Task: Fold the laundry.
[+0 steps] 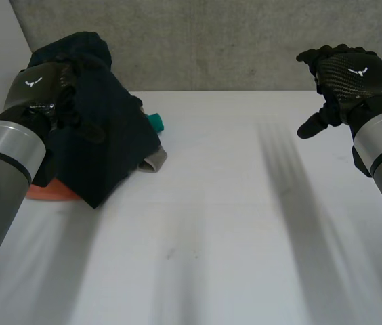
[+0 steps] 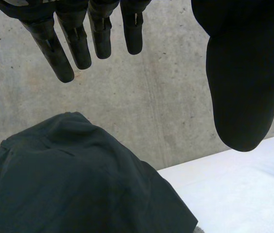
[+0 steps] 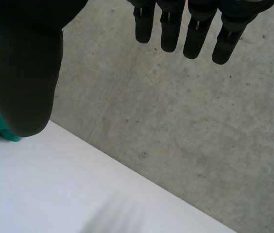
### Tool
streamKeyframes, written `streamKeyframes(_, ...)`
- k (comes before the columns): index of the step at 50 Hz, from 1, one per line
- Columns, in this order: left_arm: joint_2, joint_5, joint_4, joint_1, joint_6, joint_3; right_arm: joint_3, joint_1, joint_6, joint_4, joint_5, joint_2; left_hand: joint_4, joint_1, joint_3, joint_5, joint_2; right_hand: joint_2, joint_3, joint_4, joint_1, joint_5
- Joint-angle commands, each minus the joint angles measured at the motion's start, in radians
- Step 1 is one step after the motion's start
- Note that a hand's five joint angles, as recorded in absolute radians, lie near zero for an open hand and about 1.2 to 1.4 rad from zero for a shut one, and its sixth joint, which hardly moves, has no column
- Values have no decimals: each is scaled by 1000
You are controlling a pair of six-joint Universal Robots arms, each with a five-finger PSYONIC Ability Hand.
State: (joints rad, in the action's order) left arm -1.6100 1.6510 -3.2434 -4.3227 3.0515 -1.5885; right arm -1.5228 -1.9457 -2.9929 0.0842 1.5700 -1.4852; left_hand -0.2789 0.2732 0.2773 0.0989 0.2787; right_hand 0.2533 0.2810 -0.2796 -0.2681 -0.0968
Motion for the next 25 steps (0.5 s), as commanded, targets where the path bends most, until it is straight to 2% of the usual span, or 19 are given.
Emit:
streamKeyframes(1,-4,-5,-13,0,42,-1,-4,-1,-6,-3,32,-3,89,-83,-87,-83,-89,-79,-106,105,94,97)
streamKeyframes(8,-45,-5,-104,-8,151,-2,-4,-1,-3,-4,24,-3,98,-92,-96,-92,-97,-79,-106,105,94,97)
streamKeyframes(12,-100,-10,-176,-40,203,13,-5,-1,-1,-6,21,-3,101,-95,-99,-95,-100,-79,-106,105,94,97)
streamKeyframes(17,-285,-17,-280,-101,311,137,-8,-2,2,-8,18,-3,92,-86,-90,-86,-92,-79,-106,105,94,97)
streamKeyframes(22,-523,-22,-302,-149,455,335,-11,-6,2,-9,18,-3,89,-83,-87,-83,-89,-79,-106,105,94,97)
streamKeyframes(25,-655,-65,-302,-214,553,444,-16,-6,3,-9,18,-3,80,-74,-79,-75,-80,-79,-106,105,94,97)
